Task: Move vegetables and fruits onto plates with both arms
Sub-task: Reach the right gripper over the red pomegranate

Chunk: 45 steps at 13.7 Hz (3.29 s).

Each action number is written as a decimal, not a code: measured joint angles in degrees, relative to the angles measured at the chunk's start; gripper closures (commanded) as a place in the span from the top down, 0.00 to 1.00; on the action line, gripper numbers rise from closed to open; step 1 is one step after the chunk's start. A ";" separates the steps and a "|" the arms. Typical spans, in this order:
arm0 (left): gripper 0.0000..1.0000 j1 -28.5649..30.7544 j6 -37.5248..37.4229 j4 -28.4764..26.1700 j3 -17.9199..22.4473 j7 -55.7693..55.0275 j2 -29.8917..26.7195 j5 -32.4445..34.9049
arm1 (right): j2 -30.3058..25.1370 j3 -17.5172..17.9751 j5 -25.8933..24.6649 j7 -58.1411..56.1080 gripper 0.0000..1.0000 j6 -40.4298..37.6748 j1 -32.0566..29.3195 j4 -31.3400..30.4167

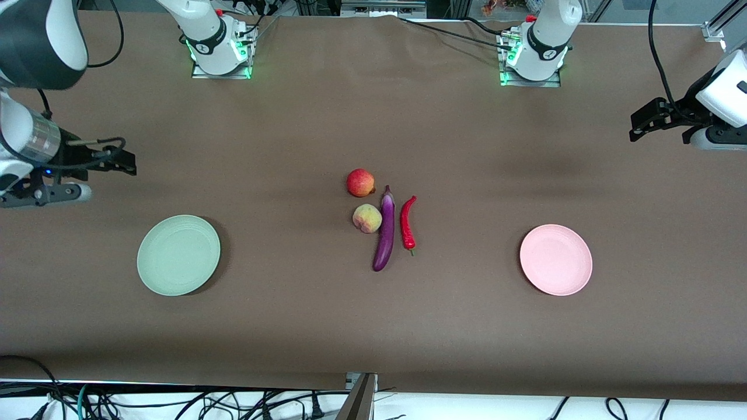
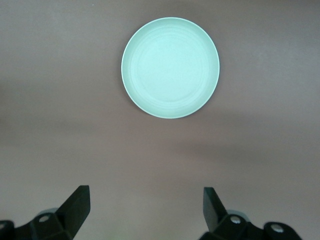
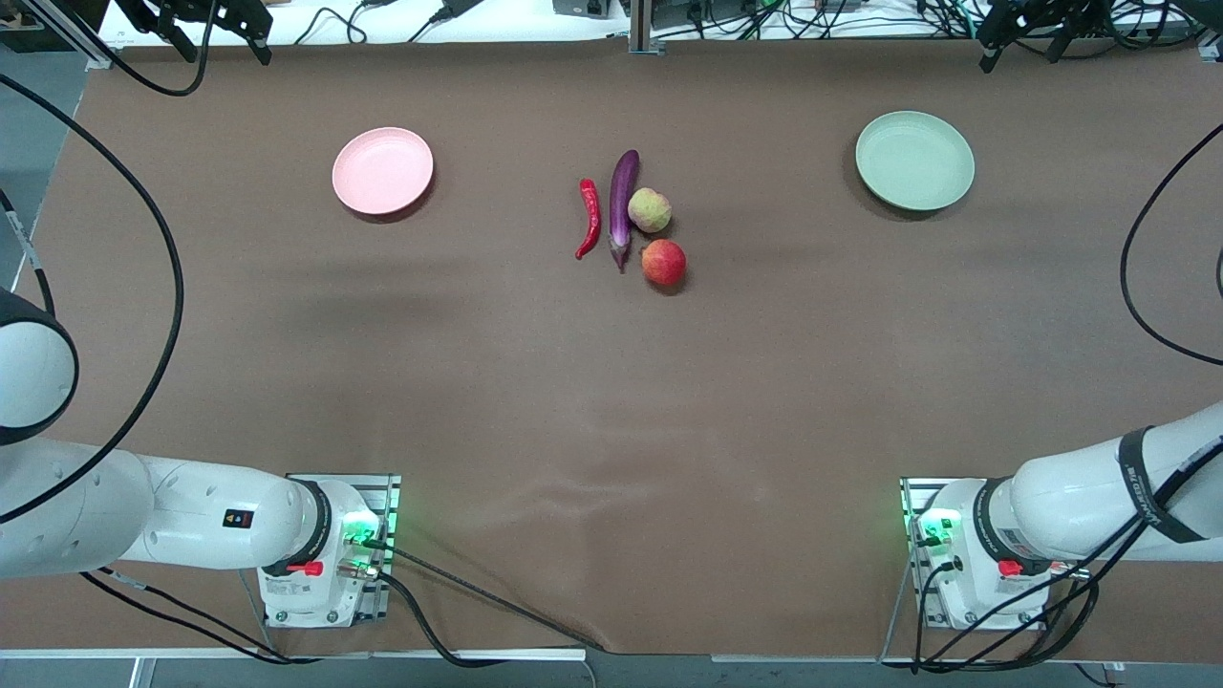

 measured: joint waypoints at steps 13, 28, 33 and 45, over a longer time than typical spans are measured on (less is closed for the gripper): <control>1.00 0.00 -0.47 0.04 -0.03 0.00 -0.02 0.00 | 7.00 0.91 9.85 23.22 1.00 8.09 13.97 0.07; 1.00 -0.02 -0.61 0.06 -0.07 0.00 -0.03 0.00 | 25.05 0.92 10.00 48.75 1.00 29.32 37.27 0.12; 1.00 -0.02 -0.66 0.06 -0.40 0.00 -0.03 0.00 | 28.03 0.92 10.00 48.82 1.00 30.97 38.92 0.13; 1.00 -0.02 -0.96 0.26 -0.61 0.00 -0.07 0.00 | 29.79 0.92 10.00 47.44 1.00 27.86 40.31 0.11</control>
